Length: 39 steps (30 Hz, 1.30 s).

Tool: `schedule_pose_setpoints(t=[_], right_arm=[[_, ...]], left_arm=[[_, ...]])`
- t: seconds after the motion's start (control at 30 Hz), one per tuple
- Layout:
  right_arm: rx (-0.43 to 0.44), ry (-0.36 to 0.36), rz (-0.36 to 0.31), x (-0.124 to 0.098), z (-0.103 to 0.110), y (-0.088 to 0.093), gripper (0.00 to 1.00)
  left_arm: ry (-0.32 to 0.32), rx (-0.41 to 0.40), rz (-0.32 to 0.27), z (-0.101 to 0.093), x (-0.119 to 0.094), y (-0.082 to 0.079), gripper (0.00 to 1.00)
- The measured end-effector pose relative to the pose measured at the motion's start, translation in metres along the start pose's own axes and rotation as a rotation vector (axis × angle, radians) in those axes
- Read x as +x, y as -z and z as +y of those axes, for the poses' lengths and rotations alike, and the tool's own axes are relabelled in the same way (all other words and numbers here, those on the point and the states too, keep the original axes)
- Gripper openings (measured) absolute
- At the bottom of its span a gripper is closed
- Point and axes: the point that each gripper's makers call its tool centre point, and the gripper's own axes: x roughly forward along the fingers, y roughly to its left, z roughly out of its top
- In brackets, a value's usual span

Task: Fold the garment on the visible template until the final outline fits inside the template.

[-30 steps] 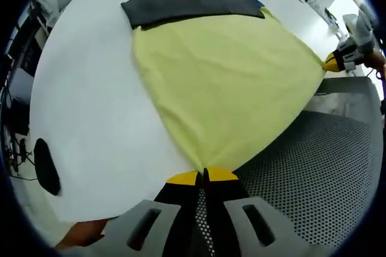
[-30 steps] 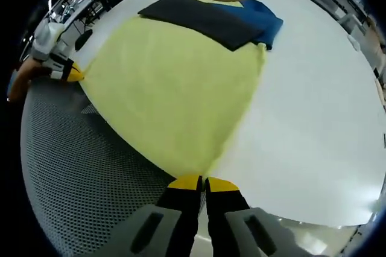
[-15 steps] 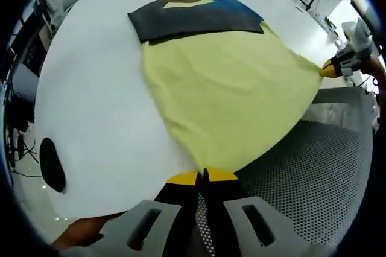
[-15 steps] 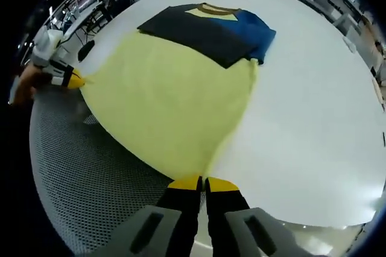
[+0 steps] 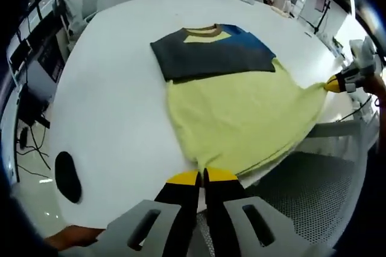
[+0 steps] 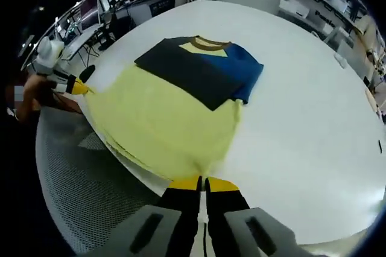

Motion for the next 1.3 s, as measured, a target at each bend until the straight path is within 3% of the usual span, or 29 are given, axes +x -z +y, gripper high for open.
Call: schedule_pose_setpoints(t=[0.13,0.27,0.43,0.57,1.03,1.3], right_arm=[[0.06,0.029,-0.096,-0.004,-0.008,-0.024,0.0],[0.028,0.048,-0.156,-0.007,-0.011,-0.042,0.0],[0.028,0.075,-0.172,-0.008,-0.019,-0.053,0.0],[0.064,0.083,-0.201,-0.009,-0.025,-0.062,0.0],[0.062,0.123,-0.308,-0.014,-0.048,-0.12,0.0],[0.059,0.159,-0.359,-0.012,-0.064,-0.155,0.0]], left_arm=[[-0.022,-0.003,-0.053,0.005,-0.001,-0.017,0.08],[-0.039,-0.005,-0.096,0.009,-0.002,-0.034,0.08],[-0.048,-0.015,-0.174,0.015,-0.005,-0.063,0.08],[-0.048,-0.017,-0.195,0.019,-0.004,-0.079,0.08],[-0.059,-0.049,-0.261,0.034,-0.002,-0.129,0.08],[-0.082,-0.068,-0.325,0.048,-0.001,-0.172,0.08]])
